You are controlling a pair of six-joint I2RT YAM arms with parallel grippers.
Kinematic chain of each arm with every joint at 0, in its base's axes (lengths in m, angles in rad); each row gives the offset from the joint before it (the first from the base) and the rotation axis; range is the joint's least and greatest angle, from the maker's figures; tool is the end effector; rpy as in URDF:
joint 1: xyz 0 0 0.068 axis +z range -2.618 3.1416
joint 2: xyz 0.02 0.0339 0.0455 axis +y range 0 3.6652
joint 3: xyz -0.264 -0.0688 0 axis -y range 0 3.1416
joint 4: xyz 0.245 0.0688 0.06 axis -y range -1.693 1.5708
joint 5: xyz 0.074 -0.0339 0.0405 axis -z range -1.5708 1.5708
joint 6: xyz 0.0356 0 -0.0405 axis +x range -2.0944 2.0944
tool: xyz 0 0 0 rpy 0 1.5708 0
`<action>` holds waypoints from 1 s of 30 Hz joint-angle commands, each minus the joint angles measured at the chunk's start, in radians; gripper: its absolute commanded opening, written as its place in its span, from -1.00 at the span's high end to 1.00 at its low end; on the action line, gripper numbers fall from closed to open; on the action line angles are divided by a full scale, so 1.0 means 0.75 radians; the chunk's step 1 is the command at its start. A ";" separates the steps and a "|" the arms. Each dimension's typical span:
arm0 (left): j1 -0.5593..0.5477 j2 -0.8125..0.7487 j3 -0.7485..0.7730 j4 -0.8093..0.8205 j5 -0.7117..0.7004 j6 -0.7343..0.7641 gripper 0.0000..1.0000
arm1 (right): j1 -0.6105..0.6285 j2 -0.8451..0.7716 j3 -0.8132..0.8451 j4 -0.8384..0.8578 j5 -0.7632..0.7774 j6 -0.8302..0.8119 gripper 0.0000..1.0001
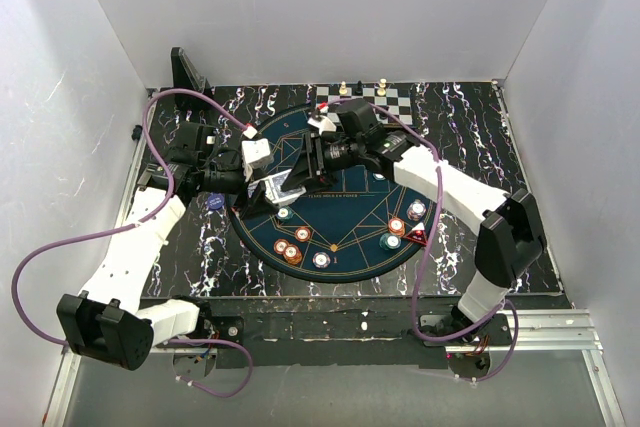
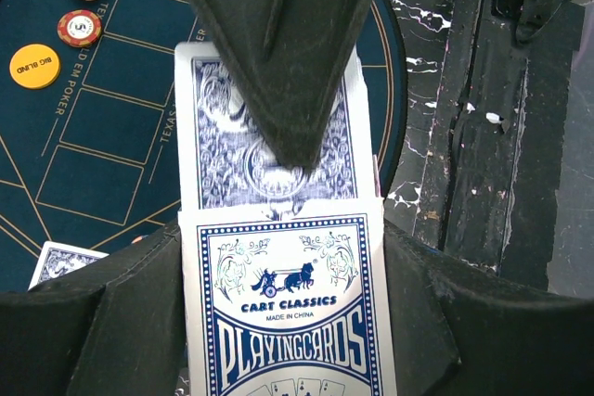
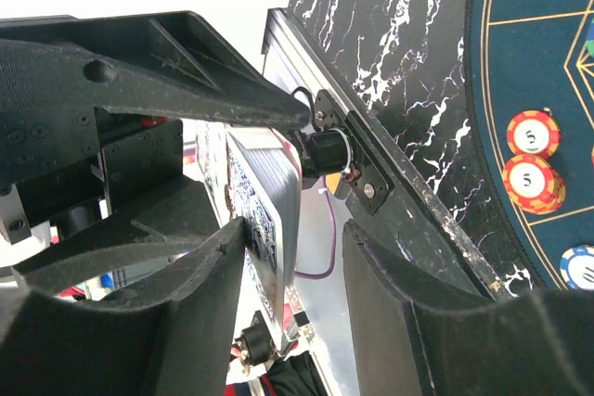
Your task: Distribute texas hold em gaming equipment
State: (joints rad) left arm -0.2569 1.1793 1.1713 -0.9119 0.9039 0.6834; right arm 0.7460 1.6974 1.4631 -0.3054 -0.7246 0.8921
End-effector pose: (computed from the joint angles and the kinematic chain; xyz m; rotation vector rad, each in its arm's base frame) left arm 0.2085 -0.0837 0.3392 1.3109 1.7884 -0.8820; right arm 0.2718 0.2833 0.3251 -0.3417 2.4511 1.6279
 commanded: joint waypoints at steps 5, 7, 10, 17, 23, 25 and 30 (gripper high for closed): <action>0.005 -0.047 0.048 0.048 0.067 -0.026 1.00 | -0.066 -0.136 -0.131 0.045 0.011 0.015 -0.04; 0.007 -0.045 0.056 0.054 0.069 -0.032 1.00 | -0.072 -0.144 -0.141 0.043 0.009 0.015 -0.03; 0.009 -0.047 0.054 0.054 0.067 -0.036 1.00 | -0.080 -0.158 -0.147 0.035 0.007 0.011 -0.01; 0.007 -0.051 0.040 0.056 0.067 -0.036 1.00 | -0.113 -0.224 -0.157 0.017 0.003 0.011 0.19; 0.005 -0.051 0.044 0.062 0.063 -0.036 1.00 | -0.138 -0.251 -0.131 -0.057 0.005 -0.013 0.32; 0.005 -0.053 0.042 0.060 0.065 -0.036 1.00 | -0.150 -0.267 -0.139 -0.069 0.003 -0.017 0.33; 0.009 -0.065 0.032 0.062 0.063 -0.036 1.00 | -0.199 -0.308 -0.167 -0.061 -0.028 0.001 0.40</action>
State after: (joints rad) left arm -0.2565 1.1736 1.1717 -0.8890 0.9108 0.6609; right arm 0.6270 1.5227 1.3506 -0.3492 -0.7185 0.8963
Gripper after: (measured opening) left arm 0.659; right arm 0.310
